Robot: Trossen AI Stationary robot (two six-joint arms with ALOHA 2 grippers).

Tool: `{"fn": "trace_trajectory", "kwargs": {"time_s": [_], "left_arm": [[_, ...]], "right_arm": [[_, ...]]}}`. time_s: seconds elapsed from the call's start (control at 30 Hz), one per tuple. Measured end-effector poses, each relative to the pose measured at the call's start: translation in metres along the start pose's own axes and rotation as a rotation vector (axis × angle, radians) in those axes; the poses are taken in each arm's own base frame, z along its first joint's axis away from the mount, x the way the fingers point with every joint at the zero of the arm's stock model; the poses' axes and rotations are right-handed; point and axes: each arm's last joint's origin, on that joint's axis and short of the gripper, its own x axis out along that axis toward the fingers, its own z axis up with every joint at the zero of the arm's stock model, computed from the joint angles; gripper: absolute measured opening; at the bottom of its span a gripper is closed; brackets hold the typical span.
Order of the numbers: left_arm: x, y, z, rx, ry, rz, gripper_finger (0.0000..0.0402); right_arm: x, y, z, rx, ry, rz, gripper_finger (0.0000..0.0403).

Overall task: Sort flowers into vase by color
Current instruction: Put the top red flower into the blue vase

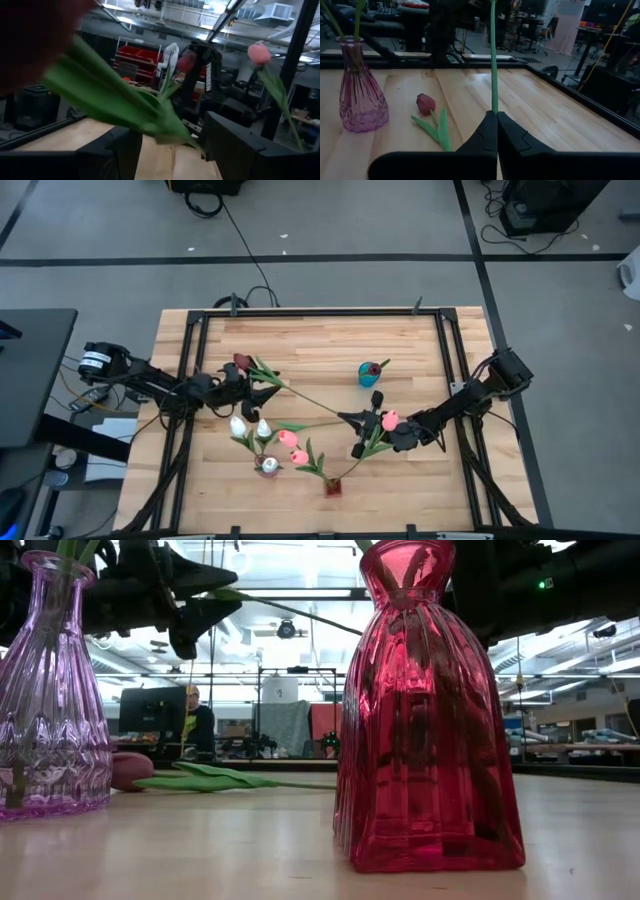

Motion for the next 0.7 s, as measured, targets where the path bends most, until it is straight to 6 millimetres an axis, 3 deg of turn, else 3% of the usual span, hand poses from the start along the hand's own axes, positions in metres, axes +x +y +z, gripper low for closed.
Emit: {"fn": "trace_trajectory", "kwargs": {"time_s": [0.2,0.37,0.57,0.7], "left_arm": [[0.0007,0.004,0.0006,0.0,-0.011,0.064,0.0201],[0.0008,0.0046,-0.0001,0.001,-0.004,0.07,0.0127],[0.0006,0.0054,-0.004,-0.003,0.034,0.077,0.0015],[0.0006,0.0054,-0.0037,-0.005,0.036,0.071,0.0019]], "right_arm": [[-0.0001,0.0014,-0.0007,-0.007,0.007,0.05,0.0011],[0.0005,0.0013,-0.0008,-0.003,0.008,0.065,0.0034],[0.0026,0.0003,-0.0009,0.044,0.013,0.093,0.0098],[0.0027,0.0008,-0.0029,0.046,0.032,0.118,0.0148]]}}
